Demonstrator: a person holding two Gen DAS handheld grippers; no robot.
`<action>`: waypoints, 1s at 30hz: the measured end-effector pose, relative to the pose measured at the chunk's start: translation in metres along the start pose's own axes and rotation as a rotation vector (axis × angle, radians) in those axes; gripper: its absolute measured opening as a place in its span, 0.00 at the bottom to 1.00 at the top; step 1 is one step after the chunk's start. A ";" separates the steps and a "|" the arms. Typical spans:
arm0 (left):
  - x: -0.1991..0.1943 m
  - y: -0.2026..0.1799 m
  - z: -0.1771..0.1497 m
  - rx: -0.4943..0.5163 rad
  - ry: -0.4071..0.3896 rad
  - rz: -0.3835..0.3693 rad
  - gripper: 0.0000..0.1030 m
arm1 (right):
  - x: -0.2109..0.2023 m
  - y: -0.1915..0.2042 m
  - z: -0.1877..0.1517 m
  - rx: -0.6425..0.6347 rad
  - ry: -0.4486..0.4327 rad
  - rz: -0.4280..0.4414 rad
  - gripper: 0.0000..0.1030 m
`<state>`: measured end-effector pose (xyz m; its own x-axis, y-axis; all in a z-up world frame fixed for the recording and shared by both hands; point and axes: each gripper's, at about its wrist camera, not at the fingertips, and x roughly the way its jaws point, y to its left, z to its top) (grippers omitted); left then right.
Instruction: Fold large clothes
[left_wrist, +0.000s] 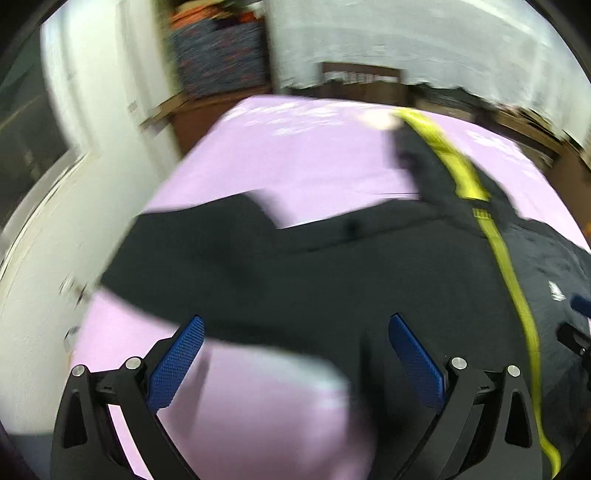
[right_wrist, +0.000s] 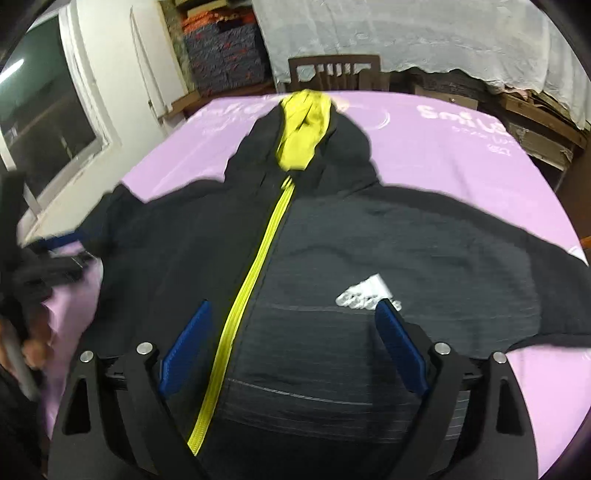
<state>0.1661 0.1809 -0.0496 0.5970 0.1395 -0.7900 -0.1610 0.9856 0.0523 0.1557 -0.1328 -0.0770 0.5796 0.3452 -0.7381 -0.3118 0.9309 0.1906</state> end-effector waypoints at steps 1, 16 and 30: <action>0.003 0.020 -0.001 -0.037 0.019 0.018 0.97 | 0.003 0.000 -0.005 0.003 -0.002 -0.013 0.86; 0.065 0.115 0.033 -0.356 0.050 -0.046 0.93 | 0.018 -0.032 -0.006 0.129 0.011 0.024 0.95; 0.006 0.170 -0.018 -0.576 -0.093 -0.059 0.23 | 0.017 -0.036 -0.005 0.147 0.003 0.038 0.96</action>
<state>0.1287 0.3479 -0.0566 0.6802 0.1193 -0.7232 -0.5110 0.7846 -0.3512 0.1724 -0.1609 -0.0995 0.5667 0.3807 -0.7307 -0.2202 0.9246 0.3109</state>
